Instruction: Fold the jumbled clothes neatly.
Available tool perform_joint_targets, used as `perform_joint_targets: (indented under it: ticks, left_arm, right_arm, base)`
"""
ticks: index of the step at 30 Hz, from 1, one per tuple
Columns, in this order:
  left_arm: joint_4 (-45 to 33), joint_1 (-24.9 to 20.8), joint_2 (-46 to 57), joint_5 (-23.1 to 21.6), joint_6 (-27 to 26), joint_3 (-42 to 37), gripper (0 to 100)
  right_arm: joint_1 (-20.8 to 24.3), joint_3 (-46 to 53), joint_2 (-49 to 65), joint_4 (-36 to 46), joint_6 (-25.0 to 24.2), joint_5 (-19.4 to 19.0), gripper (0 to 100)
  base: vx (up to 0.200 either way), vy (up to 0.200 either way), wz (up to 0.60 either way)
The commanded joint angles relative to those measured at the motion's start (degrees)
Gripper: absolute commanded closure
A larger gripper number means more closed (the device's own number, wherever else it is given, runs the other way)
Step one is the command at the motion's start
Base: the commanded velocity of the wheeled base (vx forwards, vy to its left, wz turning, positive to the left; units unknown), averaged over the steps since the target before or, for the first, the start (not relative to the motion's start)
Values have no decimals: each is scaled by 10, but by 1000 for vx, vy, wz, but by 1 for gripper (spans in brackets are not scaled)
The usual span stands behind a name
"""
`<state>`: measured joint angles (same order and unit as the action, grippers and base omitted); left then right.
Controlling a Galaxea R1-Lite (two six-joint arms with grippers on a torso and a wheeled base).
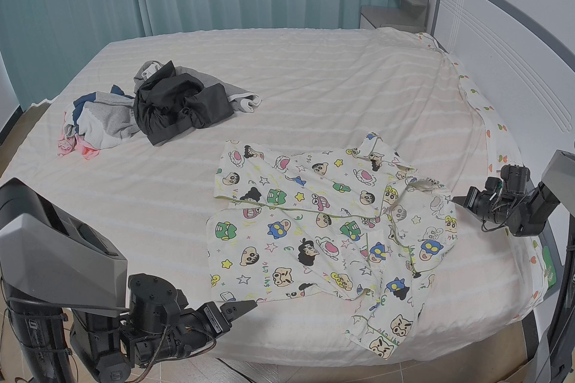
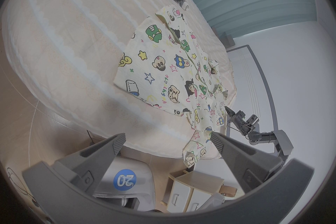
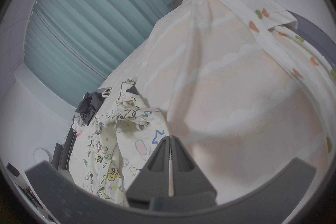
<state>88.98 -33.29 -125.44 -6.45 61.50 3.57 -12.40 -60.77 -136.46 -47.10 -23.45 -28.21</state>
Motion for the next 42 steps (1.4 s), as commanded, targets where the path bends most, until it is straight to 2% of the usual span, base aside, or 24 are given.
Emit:
perform_joint_targets:
  ticks: [1,30,42]
  left_arm:
    - [10,0,-2,0,0,0,0]
    - [10,0,-2,3,0,0,0]
    - [10,0,-2,3,-1,1,0]
  right_arm:
    - [-10,-1,4,0,0,1,100]
    - [-79,-22,21,3,9,14,100]
    - [-82,-21,23,3,29,14,100]
  base:
    - [0,0,0]
    - [0,0,0]
    - [0,0,0]
